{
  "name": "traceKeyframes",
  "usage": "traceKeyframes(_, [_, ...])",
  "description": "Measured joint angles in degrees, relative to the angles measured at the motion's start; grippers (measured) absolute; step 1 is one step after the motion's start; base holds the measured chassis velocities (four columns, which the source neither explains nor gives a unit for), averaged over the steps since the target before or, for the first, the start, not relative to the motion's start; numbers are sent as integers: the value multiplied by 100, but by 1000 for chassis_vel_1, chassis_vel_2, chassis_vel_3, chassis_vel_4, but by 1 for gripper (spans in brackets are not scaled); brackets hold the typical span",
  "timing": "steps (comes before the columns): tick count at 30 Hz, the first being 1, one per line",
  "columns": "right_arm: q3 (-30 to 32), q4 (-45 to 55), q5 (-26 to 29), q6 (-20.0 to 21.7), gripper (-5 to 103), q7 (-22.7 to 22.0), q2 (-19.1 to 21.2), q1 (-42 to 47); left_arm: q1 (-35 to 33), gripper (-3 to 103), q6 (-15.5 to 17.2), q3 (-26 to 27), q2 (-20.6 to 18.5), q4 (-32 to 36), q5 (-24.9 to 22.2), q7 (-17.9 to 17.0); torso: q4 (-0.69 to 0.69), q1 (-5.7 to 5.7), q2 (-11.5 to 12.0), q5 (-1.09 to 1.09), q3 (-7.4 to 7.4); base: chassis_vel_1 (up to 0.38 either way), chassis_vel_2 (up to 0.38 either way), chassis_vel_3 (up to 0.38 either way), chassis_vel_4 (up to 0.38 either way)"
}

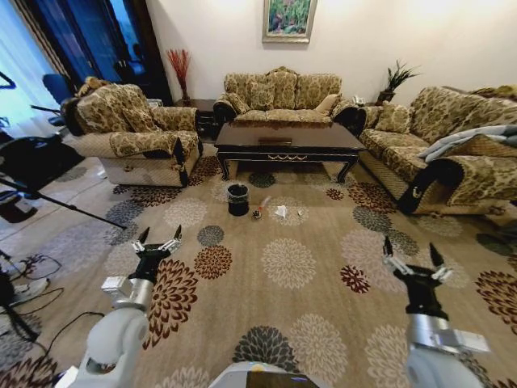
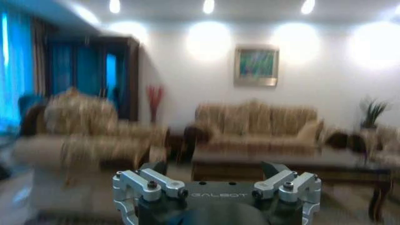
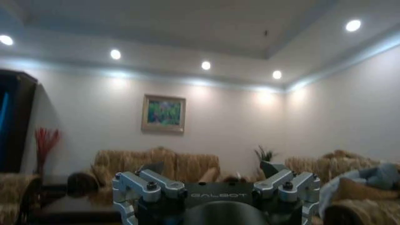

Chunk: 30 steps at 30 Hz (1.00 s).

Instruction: Move to the front of the table and pick up the trash from the floor, then place it into the trash bin.

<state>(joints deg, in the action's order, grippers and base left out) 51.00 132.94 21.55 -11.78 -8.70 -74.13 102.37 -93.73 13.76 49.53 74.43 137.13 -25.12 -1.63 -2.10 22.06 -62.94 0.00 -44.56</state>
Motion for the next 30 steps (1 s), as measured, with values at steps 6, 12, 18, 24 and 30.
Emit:
traceKeyframes(6, [-58, -15, 21, 314, 100, -65, 48, -29, -100, 100, 160, -154, 116, 48, -10, -174, -1, 0, 0, 1, 0, 0, 0, 0, 0])
traceKeyframes(12, [34, -83, -30, 495, 100, 523, 106, 84, -126, 100, -74, -158, 244, -136, 21, 238, 0, 0, 1, 0, 0, 0, 0, 0, 0])
traceKeyframes(18, [27, -73, -107, 572, 100, 659, 112, 64, -116, 100, -145, -147, 273, -215, 114, 475, -1, 0, 1, 0, 0, 0, 0, 0, 0])
traceKeyframes(24, [29, -175, -24, 305, 100, 505, 108, 9, -103, 100, -235, -269, 269, -280, 363, -177, 0, 1, 1, 0, 0, 0, 0, 0, 0])
traceKeyframes(30, [-12, -257, 97, -94, 100, 618, 90, 2, -165, 100, -382, -347, 321, -268, 500, -406, 0, 0, 1, 0, 0, 0, 0, 0, 0])
